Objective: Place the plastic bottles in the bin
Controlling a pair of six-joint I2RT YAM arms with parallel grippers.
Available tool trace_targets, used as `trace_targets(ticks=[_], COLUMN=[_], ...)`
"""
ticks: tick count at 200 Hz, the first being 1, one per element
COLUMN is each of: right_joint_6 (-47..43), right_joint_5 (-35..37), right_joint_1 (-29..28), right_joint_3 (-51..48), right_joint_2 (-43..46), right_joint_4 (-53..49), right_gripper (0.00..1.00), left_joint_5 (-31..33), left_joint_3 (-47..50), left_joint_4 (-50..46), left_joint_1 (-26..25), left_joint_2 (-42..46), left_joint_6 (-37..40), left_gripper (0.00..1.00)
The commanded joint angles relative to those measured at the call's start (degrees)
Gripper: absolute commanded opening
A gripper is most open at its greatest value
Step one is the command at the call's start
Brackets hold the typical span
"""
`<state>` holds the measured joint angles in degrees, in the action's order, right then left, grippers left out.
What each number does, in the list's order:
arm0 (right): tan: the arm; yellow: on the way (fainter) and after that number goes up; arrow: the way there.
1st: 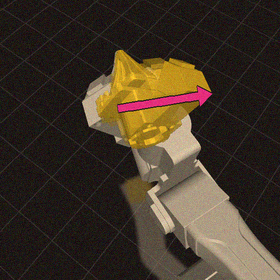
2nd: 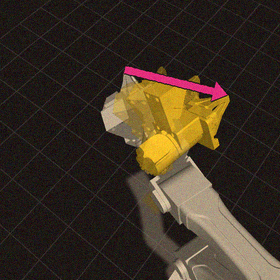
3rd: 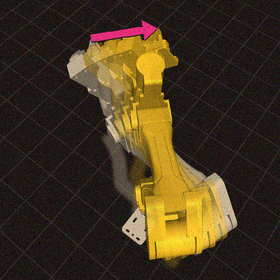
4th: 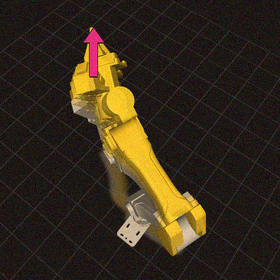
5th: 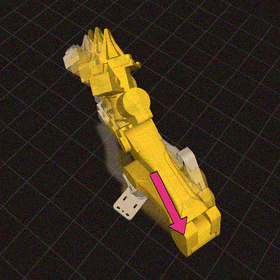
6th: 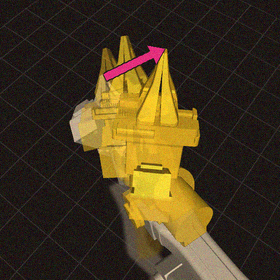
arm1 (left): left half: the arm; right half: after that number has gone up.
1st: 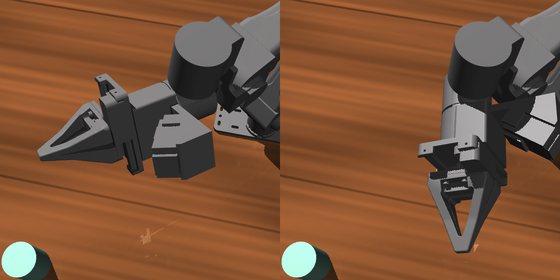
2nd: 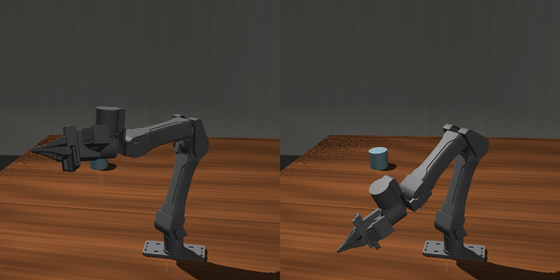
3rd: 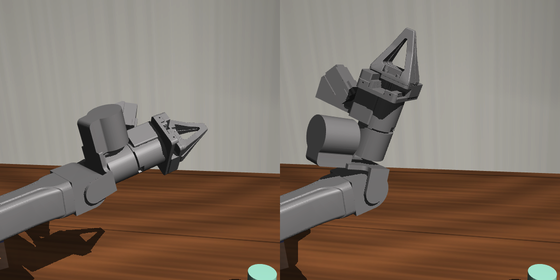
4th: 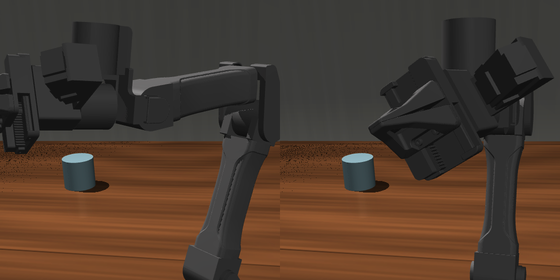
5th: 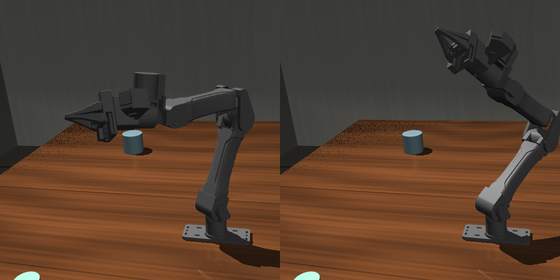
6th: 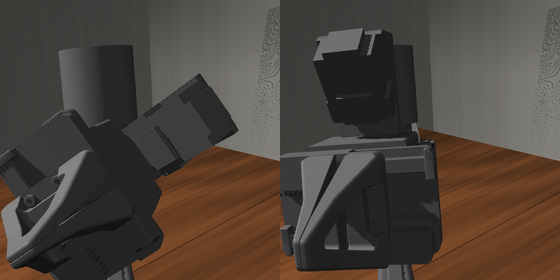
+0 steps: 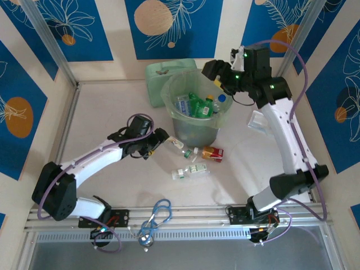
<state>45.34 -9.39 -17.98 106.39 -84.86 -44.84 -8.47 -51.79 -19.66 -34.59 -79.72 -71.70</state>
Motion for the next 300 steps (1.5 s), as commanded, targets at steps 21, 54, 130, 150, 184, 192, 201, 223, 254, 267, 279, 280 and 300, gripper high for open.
trace_targets(ticks=[21,54,130,150,184,192,201,223,254,267,279,280,300], right_joint_6=[-1.2,-0.5,0.7,0.9,1.0,1.0,0.8,0.6,0.3,0.1,0.0,0.0,-0.2], right_joint_5=[5.1,7.8,9.5,9.3,9.6,9.8,10.1,10.7,10.2,10.0,9.8,9.8,9.5], right_joint_1=[-4.7,-7.5,-10.1,-10.3,-10.8,-10.8,-10.8,-10.4,-9.5,-8.8,-8.2,-8.1,-7.1], right_joint_3=[-8.7,-14.0,-18.5,-18.6,-18.9,-19.1,-19.1,-19.3,-19.7,-20.0,-20.2,-20.2,-20.7], right_joint_2=[10.0,14.5,17.8,18.0,18.5,18.7,19.0,19.6,20.2,20.6,21.0,21.1,22.0], right_joint_4=[-1.4,-1.4,-1.1,-1.0,-1.1,-1.3,-1.4,-1.7,-1.7,-1.9,-2.0,-2.0,-2.2], right_gripper=[0.77,0.77,0.76,0.76,0.76,0.76,0.76,0.76,0.76,0.76,0.76,0.76,0.77], left_joint_5=[1.8,2.4,3.8,3.7,4.6,4.6,4.6,5.2,4.4,4.5,4.9,4.9,5.3], left_joint_3=[-3.8,-7.5,-12.1,-12.5,-13.0,-12.9,-12.5,-11.8,-9.4,-7.5,-5.6,-5.5,-3.5], left_joint_4=[-0.6,-1.8,-4.7,-3.6,-4.7,-5.2,-5.4,-6.9,-9.2,-10.0,-10.5,-10.5,-11.5], left_joint_1=[-1.3,-2.5,-2.7,-2.7,-2.8,-2.9,-3.0,-3.4,-3.9,-4.0,-4.0,-3.9,-3.9], left_joint_2=[-4.3,-8.5,-16.3,-17.5,-19.2,-19.4,-19.4,-18.0,-14.7,-12.5,-10.3,-10.3,-7.4], left_joint_6=[-8.4,-9.9,-12.1,-12.1,-12.3,-12.4,-12.7,-12.4,-11.3,-11.4,-11.5,-11.5,-11.5], left_gripper=[0.89,0.89,0.88,0.88,0.87,0.86,0.85,0.84,0.82,0.82,0.81,0.81,0.81])
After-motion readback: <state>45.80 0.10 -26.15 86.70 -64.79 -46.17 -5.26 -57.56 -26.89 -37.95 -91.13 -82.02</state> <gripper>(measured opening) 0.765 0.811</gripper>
